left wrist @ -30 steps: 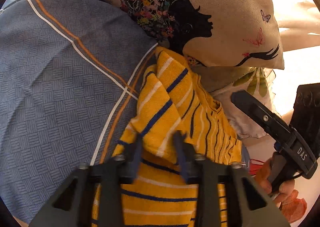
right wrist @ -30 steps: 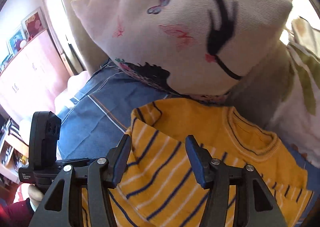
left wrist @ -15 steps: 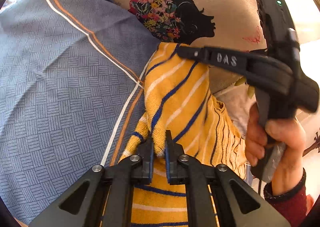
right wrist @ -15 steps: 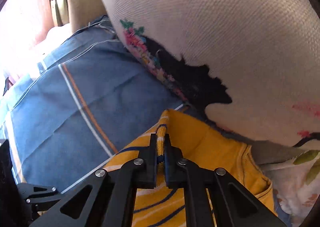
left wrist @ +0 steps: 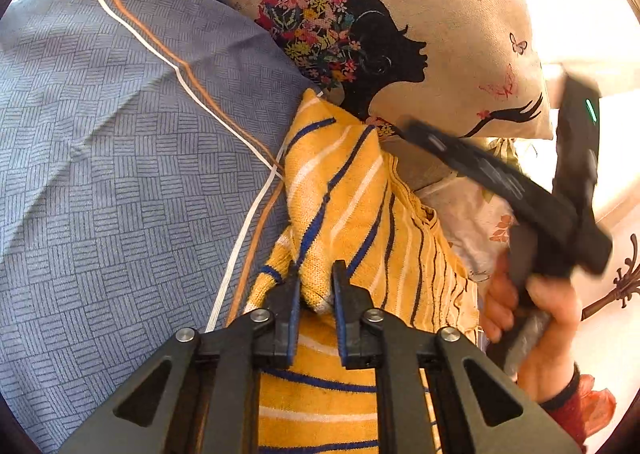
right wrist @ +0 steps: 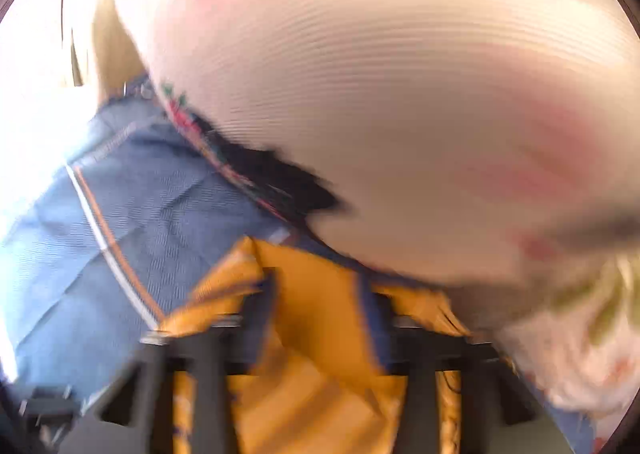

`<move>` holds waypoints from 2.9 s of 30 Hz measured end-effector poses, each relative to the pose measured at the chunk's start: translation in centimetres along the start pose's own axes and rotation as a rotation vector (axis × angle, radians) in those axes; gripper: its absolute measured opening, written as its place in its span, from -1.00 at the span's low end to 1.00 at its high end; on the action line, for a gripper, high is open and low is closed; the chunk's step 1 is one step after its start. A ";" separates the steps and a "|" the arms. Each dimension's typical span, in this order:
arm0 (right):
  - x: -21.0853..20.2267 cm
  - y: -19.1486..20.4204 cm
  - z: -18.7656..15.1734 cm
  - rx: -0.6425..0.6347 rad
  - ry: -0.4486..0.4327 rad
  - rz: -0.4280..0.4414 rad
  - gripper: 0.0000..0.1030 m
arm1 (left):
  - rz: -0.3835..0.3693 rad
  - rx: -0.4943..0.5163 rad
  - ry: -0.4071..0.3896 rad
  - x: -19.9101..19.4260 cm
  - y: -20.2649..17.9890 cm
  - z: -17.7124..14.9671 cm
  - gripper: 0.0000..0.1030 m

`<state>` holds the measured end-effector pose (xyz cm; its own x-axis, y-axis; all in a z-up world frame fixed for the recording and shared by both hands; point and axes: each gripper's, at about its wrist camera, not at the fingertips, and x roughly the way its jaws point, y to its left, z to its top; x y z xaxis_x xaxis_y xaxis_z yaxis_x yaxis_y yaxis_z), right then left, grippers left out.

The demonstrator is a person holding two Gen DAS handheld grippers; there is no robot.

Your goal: Fold small clothes

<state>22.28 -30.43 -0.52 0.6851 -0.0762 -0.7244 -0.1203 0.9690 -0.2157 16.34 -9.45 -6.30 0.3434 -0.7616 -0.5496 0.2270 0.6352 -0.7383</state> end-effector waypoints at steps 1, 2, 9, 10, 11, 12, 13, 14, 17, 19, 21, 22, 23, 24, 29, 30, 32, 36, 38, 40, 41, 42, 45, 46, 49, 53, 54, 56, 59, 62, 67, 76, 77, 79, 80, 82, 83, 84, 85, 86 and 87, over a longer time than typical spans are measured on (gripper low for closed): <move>-1.3 -1.8 -1.3 0.042 -0.004 0.010 0.33 | -0.005 -0.006 0.001 -0.1 0.1 0.0 -0.69; -2.1 -3.8 -2.8 0.090 0.011 0.021 0.33 | -0.010 -0.010 0.002 -0.1 0.3 0.1 -0.68; -4.8 -19.5 -17.8 0.586 0.128 -0.024 0.33 | -0.034 0.000 0.005 -1.5 0.0 -1.0 -0.46; -5.4 -21.8 -20.1 0.659 0.132 -0.088 0.29 | -0.035 -0.002 0.004 -1.5 0.1 -1.0 -0.45; -6.3 -24.0 -22.2 0.720 0.131 -0.173 0.29 | -0.035 -0.003 0.004 -1.4 -0.1 -0.9 -0.44; -7.3 -25.5 -24.1 0.761 0.146 -0.277 0.34 | -0.033 -0.003 0.005 -1.1 -0.1 -0.8 -0.43; -8.5 -26.8 -25.8 0.799 0.154 -0.334 0.36 | -0.030 -0.002 0.009 -1.1 -0.1 -0.8 -0.42; -9.7 -27.7 -27.2 0.836 0.141 -0.322 0.36 | -0.020 0.001 0.015 -1.0 -0.3 -0.8 -0.42; -13.3 -27.2 -29.8 0.891 0.071 -0.199 0.36 | 0.044 0.036 0.050 -1.2 -1.4 -1.0 -0.42; -15.0 -25.5 -31.1 0.876 0.052 -0.104 0.36 | 0.080 0.053 0.069 -2.5 -1.9 -2.0 -0.40; -15.8 -23.3 -32.9 0.888 0.042 0.027 0.36 | 0.099 0.066 0.090 -3.9 -2.0 -3.3 -0.36; -16.0 -22.2 -33.7 0.905 0.039 0.113 0.36 | 0.109 0.071 0.095 -4.8 -1.9 -4.0 -0.36; -16.0 -21.1 -34.6 0.920 0.036 0.194 0.36 | 0.117 0.069 0.097 -5.8 -1.7 -4.7 -0.35; -16.3 -20.0 -35.3 0.927 0.026 0.250 0.36 | 0.122 0.063 0.100 -6.7 -1.4 -5.5 -0.34; -18.1 -15.5 -37.5 0.944 -0.027 0.435 0.46 | 0.063 -0.020 0.120 -10.5 0.6 -9.4 -0.33; -17.7 -14.8 -37.9 0.952 -0.024 0.487 0.46 | 0.046 -0.033 0.122 -11.1 0.8 -10.0 -0.33; -18.2 -13.3 -38.6 0.958 -0.036 0.542 0.46 | 0.023 -0.051 0.119 -12.3 1.1 -11.3 -0.33; -19.1 -11.1 -40.2 0.950 -0.055 0.641 0.46 | 0.002 -0.051 0.110 -14.5 1.0 -13.7 -0.33; -20.0 -9.7 -40.7 0.934 -0.064 0.677 0.46 | -0.009 -0.046 0.106 -15.3 0.9 -14.8 -0.33; -20.9 -8.3 -41.3 0.915 -0.074 0.706 0.46 | -0.022 -0.036 0.102 -16.0 0.6 -15.9 -0.33; -21.5 -7.7 -41.7 0.907 -0.078 0.719 0.46 | -0.028 -0.031 0.097 -16.6 0.5 -16.4 -0.33; -22.0 -7.2 -42.0 0.901 -0.085 0.731 0.46 | -0.033 -0.026 0.092 -17.0 0.4 -16.8 -0.33; -23.0 -6.2 -42.6 0.898 -0.100 0.761 0.46 | -0.042 -0.024 0.059 -18.9 0.5 -17.8 -0.30; -23.3 -6.0 -42.9 0.903 -0.105 0.768 0.46 | -0.043 -0.028 0.048 -19.5 0.6 -18.0 -0.22; -24.0 -5.5 -43.5 0.918 -0.122 0.783 0.46 | -0.033 -0.047 0.013 -20.8 1.1 -18.4 -0.09; -24.4 -4.9 -44.6 0.932 -0.133 0.850 0.46 | -0.041 -0.069 0.009 -20.9 1.9 -18.3 -0.08; -24.3 -4.9 -44.6 0.931 -0.135 0.862 0.46 | -0.047 -0.069 0.015 -20.6 1.9 -18.4 -0.08; -24.2 -4.8 -44.7 0.934 -0.140 0.873 0.46 | -0.077 -0.067 0.045 -19.6 1.6 -18.8 -0.08; -24.1 -4.6 -44.7 0.948 -0.145 0.884 0.46 | -0.100 -0.053 0.068 -18.5 1.0 -19.5 -0.05; -24.0 -4.3 -44.8 0.956 -0.147 0.914 0.46 | -0.137 -0.062 0.086 -18.1 0.8 -19.9 0.01; -23.9 -3.4 -45.1 0.956 -0.137 0.949 0.46 | -0.192 -0.073 0.131 -17.5 0.8 -21.4 0.05; -24.6 -1.0 -44.6 0.936 -0.115 0.763 -0.21 | -0.135 -0.071 0.133 -16.8 -0.4 -21.6 -0.57; -24.4 -0.7 -44.5 0.938 -0.096 0.728 -0.50 | -0.105 -0.070 0.149 -16.5 -0.6 -21.4 -0.84; -23.6 -0.7 -44.6 0.960 -0.066 0.712 -0.74 | -0.090 -0.072 0.138 -16.5 -0.9 -21.1 -0.85; -23.6 -0.9 -44.7 0.974 -0.077 0.725 -0.75 | -0.090 -0.056 0.128 -17.0 -1.3 -20.9 -0.85; -24.2 -1.7 -44.7 0.979 -0.113 0.744 -0.76 | -0.096 -0.007 0.093 -18.7 -2.7 -20.8 -0.85; -24.7 -2.1 -44.8 0.982 -0.138 0.771 -0.76 | -0.105 0.019 0.076 -19.5 -3.4 -20.7 -0.85; -25.5 -2.5 -44.9 0.983 -0.164 0.798 -0.77 | -0.113 0.047 0.056 -20.4 -4.2 -20.6 -0.85; -26.1 -2.9 -45.0 0.980 -0.190 0.817 -0.78 | -0.117 0.075 0.035 -21.2 -4.9 -20.5 -0.85; -26.8 -3.1 -45.1 0.972 -0.214 0.840 -0.78 | -0.120 0.101 0.019 -22.1 -5.6 -20.5 -0.86; -27.6 -3.3 -45.2 0.962 -0.233 0.865 -0.81 | -0.128 0.121 0.008 -22.8 -6.1 -20.6 -0.86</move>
<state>-28.71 -42.18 -9.41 0.7641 0.5980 -0.2420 -0.0899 0.4701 0.8780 -11.62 1.36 2.67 0.2974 -0.8381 -0.4572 0.3767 0.5431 -0.7505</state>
